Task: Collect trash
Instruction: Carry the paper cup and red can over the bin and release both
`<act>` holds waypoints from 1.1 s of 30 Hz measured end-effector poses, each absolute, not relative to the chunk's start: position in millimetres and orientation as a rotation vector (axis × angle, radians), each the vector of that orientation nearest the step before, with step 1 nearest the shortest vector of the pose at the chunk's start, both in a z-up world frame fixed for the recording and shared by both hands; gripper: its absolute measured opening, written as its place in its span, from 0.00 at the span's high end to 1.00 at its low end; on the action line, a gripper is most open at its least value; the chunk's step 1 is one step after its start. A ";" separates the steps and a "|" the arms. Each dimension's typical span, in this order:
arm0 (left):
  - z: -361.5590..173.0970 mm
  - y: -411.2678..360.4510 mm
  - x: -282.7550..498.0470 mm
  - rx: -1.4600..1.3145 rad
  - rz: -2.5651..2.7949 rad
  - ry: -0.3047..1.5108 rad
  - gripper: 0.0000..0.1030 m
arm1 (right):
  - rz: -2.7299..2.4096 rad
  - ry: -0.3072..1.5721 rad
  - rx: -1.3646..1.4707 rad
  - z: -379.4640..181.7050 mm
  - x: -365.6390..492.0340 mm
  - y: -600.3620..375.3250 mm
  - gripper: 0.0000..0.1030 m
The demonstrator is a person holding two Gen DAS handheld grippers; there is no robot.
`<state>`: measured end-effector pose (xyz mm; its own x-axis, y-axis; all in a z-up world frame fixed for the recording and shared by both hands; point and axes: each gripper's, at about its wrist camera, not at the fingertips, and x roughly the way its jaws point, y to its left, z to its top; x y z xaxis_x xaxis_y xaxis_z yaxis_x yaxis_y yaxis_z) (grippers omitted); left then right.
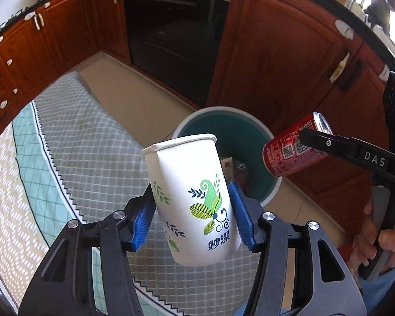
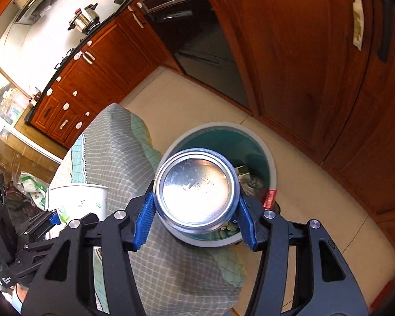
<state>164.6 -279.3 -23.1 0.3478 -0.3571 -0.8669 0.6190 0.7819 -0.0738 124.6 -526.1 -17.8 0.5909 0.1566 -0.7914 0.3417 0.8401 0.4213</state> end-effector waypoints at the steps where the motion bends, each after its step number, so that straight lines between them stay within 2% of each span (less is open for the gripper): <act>1: -27.4 -287.9 166.4 0.301 -0.648 1.044 0.44 | -0.122 0.948 0.587 -20.0 123.6 -529.5 0.49; 6: -49.9 -323.2 172.4 0.353 -0.656 1.079 0.37 | -0.146 0.967 0.621 -33.7 120.0 -548.6 0.49; 11: -62.2 -338.3 178.4 0.382 -0.637 1.093 0.34 | -0.160 0.991 0.633 -43.2 120.3 -559.3 0.49; 13: -64.5 -337.2 182.5 0.380 -0.624 1.099 0.29 | -0.160 0.998 0.635 -45.9 120.9 -562.1 0.49; 22: -67.5 -316.8 196.2 0.346 -0.582 1.121 0.23 | -0.137 1.024 0.636 -56.5 131.1 -554.2 0.49; 30: -54.6 -294.8 189.3 0.286 -0.558 1.127 0.23 | -0.127 1.077 0.626 -61.9 146.4 -543.7 0.48; 31: -53.9 -293.0 189.4 0.284 -0.555 1.126 0.23 | -0.118 1.079 0.628 -61.5 148.7 -541.2 0.47; 32: -53.3 -291.5 189.3 0.284 -0.552 1.123 0.23 | -0.111 1.079 0.627 -61.7 150.5 -539.4 0.37; 33: -52.8 -290.5 188.8 0.285 -0.548 1.121 0.23 | -0.102 1.070 0.627 -60.4 151.6 -537.3 0.33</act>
